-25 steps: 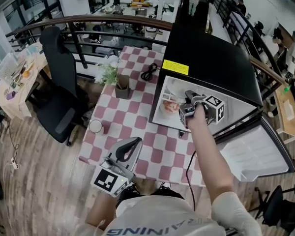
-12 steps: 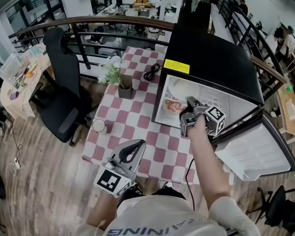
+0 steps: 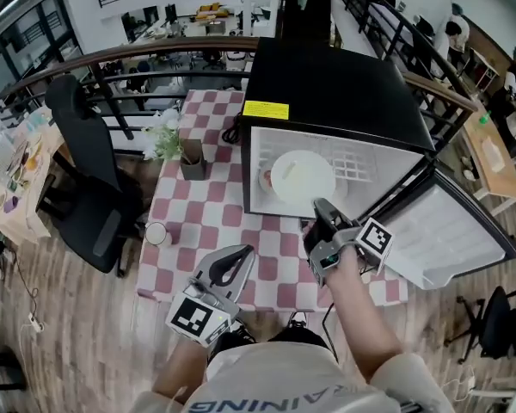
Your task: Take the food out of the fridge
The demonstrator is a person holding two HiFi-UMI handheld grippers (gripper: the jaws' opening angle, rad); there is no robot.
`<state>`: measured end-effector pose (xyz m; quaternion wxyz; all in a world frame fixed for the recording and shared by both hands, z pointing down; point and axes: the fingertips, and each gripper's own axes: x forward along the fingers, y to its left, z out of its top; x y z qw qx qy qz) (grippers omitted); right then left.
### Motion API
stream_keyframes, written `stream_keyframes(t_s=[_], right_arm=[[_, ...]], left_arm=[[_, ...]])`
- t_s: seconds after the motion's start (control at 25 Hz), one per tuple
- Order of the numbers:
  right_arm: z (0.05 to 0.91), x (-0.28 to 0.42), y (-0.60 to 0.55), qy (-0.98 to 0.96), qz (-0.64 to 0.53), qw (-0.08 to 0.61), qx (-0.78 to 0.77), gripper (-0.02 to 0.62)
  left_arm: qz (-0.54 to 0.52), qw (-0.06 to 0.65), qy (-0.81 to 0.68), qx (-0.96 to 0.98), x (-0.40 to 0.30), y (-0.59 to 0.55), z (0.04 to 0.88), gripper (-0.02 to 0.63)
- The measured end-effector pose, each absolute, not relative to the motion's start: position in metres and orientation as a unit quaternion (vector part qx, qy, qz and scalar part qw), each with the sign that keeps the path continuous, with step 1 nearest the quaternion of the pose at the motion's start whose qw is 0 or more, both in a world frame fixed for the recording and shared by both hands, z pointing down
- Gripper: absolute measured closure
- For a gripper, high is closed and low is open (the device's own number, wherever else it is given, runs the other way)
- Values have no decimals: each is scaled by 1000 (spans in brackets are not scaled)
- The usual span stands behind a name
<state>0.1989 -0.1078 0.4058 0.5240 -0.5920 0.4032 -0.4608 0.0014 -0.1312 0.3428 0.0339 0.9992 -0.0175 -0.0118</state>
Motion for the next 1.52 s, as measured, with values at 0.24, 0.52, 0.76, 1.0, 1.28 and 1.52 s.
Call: stream_keyframes(t_s=[0.24,0.52,0.76,1.0,1.28,1.52], right_arm=[[429,184,-32,396,-441,525,-611,568],[486,173,53,368,-431,513,-644,566],[553,157,100,326,-449,515,-653,566],[610,162,130,287,-450,519,-667,566],[651,182,145,251,-457,515,-680,566],[669,186,151,229,-456,528,-679,566]], left_arm=[[-1,34,36,999,29,-115,348,597],[13,37,102,994,59,-81,362,597],[43,47,142,988,74,-54,385,597],[75,43,158,984,84,-37,404,598],[99,48,169,979,95,-18,420,597],[103,45,181,977,106,-10,424,597]])
